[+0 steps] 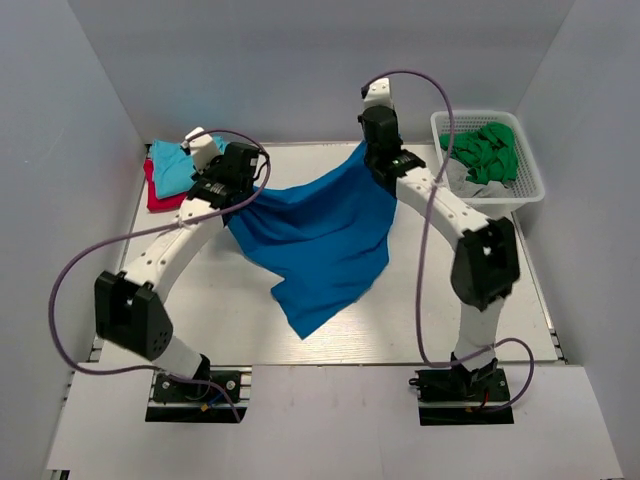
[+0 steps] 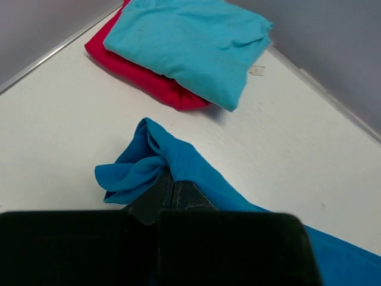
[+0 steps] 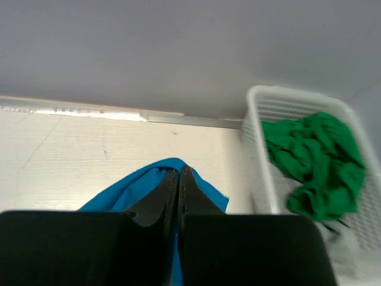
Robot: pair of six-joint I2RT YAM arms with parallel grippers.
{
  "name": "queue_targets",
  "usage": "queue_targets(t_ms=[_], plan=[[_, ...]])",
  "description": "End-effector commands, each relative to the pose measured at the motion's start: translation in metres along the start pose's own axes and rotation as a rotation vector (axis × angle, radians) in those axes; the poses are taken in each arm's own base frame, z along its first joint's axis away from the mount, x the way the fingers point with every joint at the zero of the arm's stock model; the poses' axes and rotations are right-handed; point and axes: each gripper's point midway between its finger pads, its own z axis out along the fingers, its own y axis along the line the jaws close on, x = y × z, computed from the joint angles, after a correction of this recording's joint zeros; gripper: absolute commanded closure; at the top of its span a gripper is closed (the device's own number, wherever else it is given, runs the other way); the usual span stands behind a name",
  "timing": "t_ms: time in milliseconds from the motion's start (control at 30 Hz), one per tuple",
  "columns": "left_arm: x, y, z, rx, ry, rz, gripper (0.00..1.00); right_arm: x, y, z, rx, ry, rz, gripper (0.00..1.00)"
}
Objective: Fold and stack the t-shirts
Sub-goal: Flatten out the tshirt
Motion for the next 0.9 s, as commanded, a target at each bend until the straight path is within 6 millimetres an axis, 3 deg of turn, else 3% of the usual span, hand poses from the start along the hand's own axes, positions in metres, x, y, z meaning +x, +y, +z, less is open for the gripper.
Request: queue_targets(t_ms=[0,33,67,100,133,167,200,267,333,367,433,467,500,533,567,633,667,700,733,767,800,867], plan=[[-0.021,-0.004,0.021,-0.024,-0.039,-0.069,1.0,0.021,0.035,0.042,-0.126,0.028,0.034,1.0],[-0.016,-0.004,0.036,-0.049,-0.025,-0.058,1.0,0.017,0.036,0.051,-0.124,0.013,0.044,1.0],[-0.014,-0.005,0.044,-0.065,-0.022,-0.073,1.0,0.033,0.057,0.069,-0.16,0.01,0.043,1.0],[-0.01,-0.006,0.051,-0.072,-0.012,-0.077,1.0,0.038,0.064,0.075,-0.185,0.01,0.045,1.0],[-0.008,-0.002,0.057,-0.092,0.004,-0.074,1.0,0.026,0.078,0.079,-0.26,-0.026,0.06,1.0],[0.007,-0.006,0.065,-0.093,0.036,-0.062,1.0,0.043,0.104,0.093,-0.332,-0.011,0.065,1.0],[0.008,-0.003,0.07,-0.106,0.046,-0.058,1.0,0.031,0.111,0.094,-0.366,-0.03,0.071,1.0],[0.011,-0.001,0.075,-0.107,0.065,-0.058,1.0,0.028,0.134,0.1,-0.469,-0.053,0.065,1.0],[0.016,0.005,0.078,-0.13,0.079,-0.051,1.0,0.05,0.153,0.103,-0.53,-0.021,0.055,0.95],[0.016,0.005,0.078,-0.13,0.078,-0.06,0.89,0.053,0.154,0.103,-0.543,-0.018,0.043,0.79],[0.017,0.007,0.073,-0.112,0.093,-0.054,0.55,0.065,0.155,0.1,-0.554,0.023,0.033,0.1],[0.015,0.005,0.071,-0.101,0.095,-0.061,0.01,0.078,0.15,0.098,-0.544,0.069,0.025,0.1],[0.014,0.004,0.068,-0.085,0.103,-0.056,0.0,0.074,0.141,0.092,-0.523,0.083,0.036,0.1],[0.015,0.007,0.063,-0.075,0.125,-0.048,0.0,0.094,0.136,0.087,-0.493,0.144,0.046,0.1],[0.014,0.003,0.058,-0.06,0.123,-0.04,0.0,0.096,0.13,0.084,-0.486,0.159,0.057,0.1],[0.018,0.006,0.051,-0.048,0.128,-0.006,0.0,0.106,0.115,0.063,-0.482,0.209,0.103,0.1],[0.022,0.004,0.047,-0.02,0.152,0.005,0.0,0.107,0.116,0.055,-0.501,0.222,0.136,0.1],[0.026,0.0,0.044,0.017,0.177,0.011,0.0,0.115,0.104,0.036,-0.499,0.255,0.164,0.1],[0.04,-0.01,0.038,0.086,0.234,0.042,0.0,0.118,0.102,0.028,-0.507,0.263,0.175,0.1],[0.049,-0.019,0.036,0.139,0.246,0.048,0.0,0.107,0.097,0.018,-0.523,0.242,0.199,0.1],[0.057,-0.024,0.035,0.182,0.267,0.069,0.0,0.138,0.097,0.001,-0.531,0.316,0.222,0.1],[0.079,-0.048,0.023,0.295,0.329,0.086,0.0,0.136,0.095,-0.01,-0.56,0.303,0.251,0.1]])
